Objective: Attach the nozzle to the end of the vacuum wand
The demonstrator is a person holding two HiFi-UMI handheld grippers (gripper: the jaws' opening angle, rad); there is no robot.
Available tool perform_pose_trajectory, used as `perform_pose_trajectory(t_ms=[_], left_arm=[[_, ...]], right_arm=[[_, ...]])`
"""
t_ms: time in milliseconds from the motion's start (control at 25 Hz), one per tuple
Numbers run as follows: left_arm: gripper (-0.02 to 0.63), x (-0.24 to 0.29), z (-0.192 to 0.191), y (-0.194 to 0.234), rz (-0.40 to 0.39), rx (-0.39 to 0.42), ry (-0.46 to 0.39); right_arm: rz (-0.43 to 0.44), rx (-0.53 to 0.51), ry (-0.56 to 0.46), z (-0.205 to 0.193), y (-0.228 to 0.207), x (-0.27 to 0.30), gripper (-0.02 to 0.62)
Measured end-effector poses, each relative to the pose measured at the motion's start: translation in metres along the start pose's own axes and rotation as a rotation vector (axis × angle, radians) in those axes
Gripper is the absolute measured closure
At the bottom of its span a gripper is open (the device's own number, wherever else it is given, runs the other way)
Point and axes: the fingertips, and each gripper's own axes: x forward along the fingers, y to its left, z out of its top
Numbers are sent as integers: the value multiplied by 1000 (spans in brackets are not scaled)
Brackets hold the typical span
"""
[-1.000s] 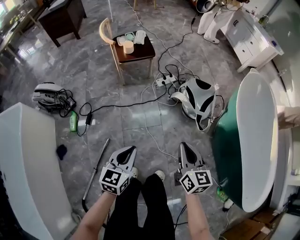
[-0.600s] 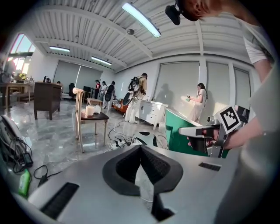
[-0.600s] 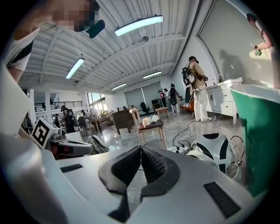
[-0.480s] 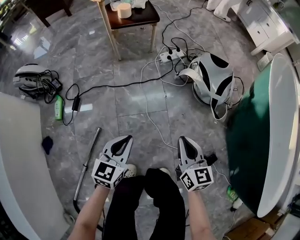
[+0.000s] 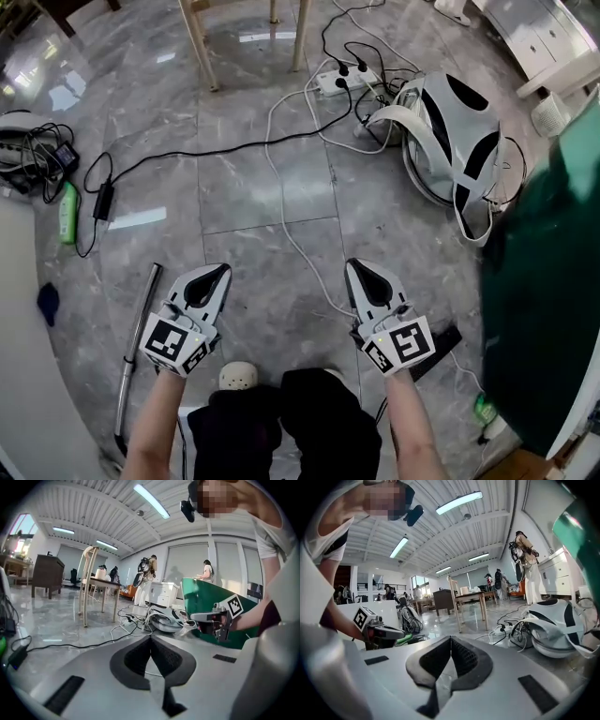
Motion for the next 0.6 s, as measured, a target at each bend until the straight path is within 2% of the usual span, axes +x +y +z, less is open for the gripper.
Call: perform_pose_trajectory(t_ms=[160, 360, 480, 600], left_arm=[[597, 37, -37, 15, -9, 16, -38], [597, 65, -64, 23, -40, 31, -97], [597, 73, -79, 18, -76, 21, -111], [597, 70, -97, 2, -107, 0, -93]], right_arm=[[43, -14, -28, -42, -9, 29, 581], [83, -1, -48, -85, -13, 44, 581], [79, 2, -17, -111, -16, 42, 580], [80, -61, 47, -133, -10, 38, 580]])
